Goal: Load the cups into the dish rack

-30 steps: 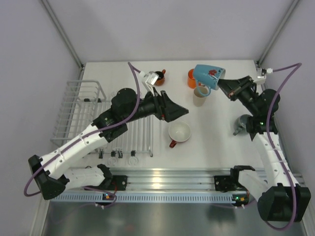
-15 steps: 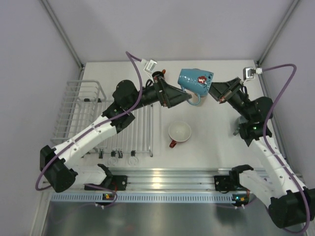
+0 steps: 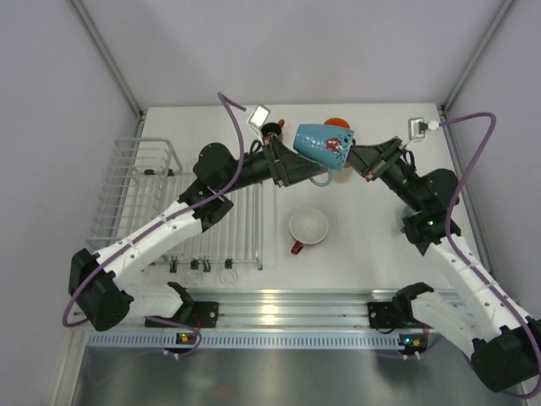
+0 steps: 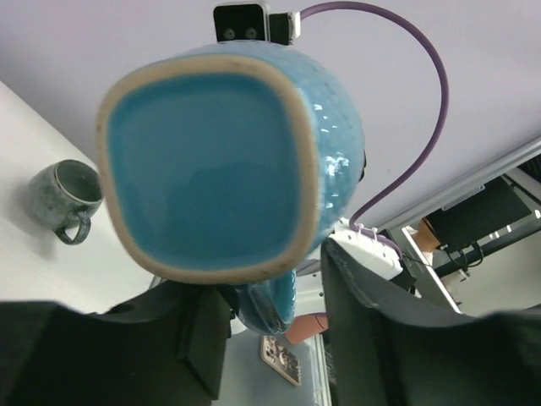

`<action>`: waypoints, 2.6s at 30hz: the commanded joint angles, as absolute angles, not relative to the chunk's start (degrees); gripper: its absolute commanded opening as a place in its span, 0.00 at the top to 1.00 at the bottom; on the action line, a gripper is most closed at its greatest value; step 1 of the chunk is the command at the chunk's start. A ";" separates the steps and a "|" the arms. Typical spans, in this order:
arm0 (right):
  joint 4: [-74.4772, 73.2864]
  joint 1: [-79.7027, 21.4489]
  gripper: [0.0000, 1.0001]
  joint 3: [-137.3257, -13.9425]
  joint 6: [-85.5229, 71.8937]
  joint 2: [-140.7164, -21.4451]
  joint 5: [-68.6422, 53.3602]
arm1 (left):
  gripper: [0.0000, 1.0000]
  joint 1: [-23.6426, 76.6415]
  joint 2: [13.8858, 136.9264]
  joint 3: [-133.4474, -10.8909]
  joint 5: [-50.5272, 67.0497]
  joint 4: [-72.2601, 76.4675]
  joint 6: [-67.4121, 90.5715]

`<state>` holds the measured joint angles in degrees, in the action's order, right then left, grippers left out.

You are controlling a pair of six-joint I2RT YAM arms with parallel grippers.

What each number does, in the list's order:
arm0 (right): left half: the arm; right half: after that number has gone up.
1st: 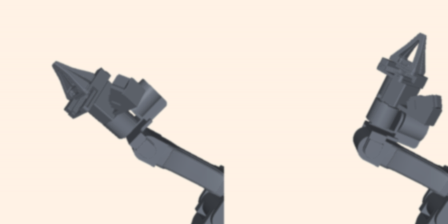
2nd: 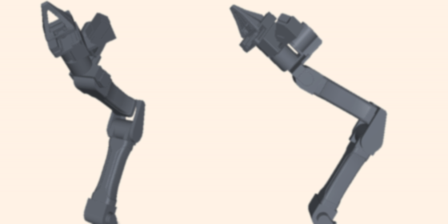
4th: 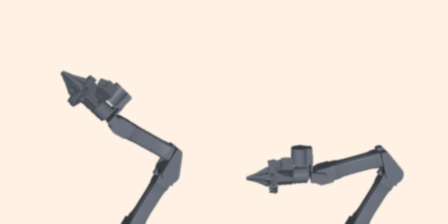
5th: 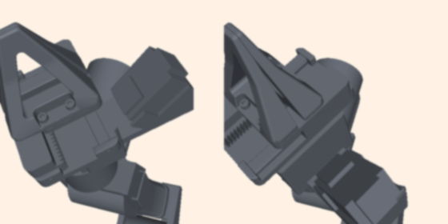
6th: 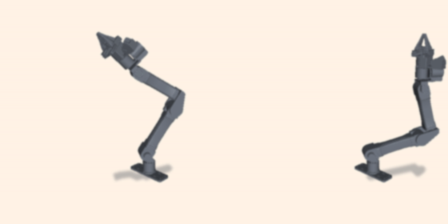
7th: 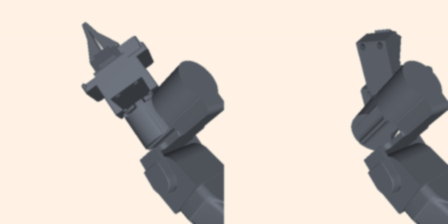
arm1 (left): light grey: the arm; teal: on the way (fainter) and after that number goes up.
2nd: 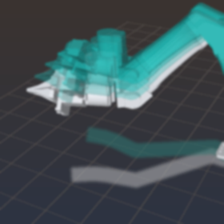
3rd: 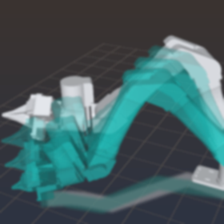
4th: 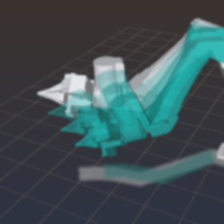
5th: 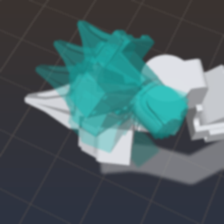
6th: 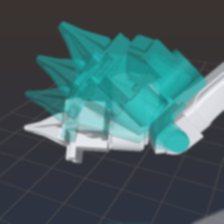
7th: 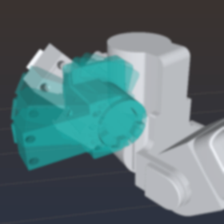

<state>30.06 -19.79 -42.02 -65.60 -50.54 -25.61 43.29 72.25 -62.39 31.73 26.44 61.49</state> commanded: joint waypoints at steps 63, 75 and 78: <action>3.87 -23.47 0.15 -43.15 -46.41 -43.07 -12.48 | 1.00 38.67 62.66 -50.02 -51.77 -55.54 79.17; 2.37 -23.47 0.15 -44.38 -45.00 -43.33 -12.13 | 1.00 38.58 65.13 -44.83 -48.78 -59.41 89.56; 2.20 -23.55 0.15 -44.12 -44.83 -42.89 -11.95 | 1.00 38.06 64.16 -42.82 -48.69 -60.46 92.27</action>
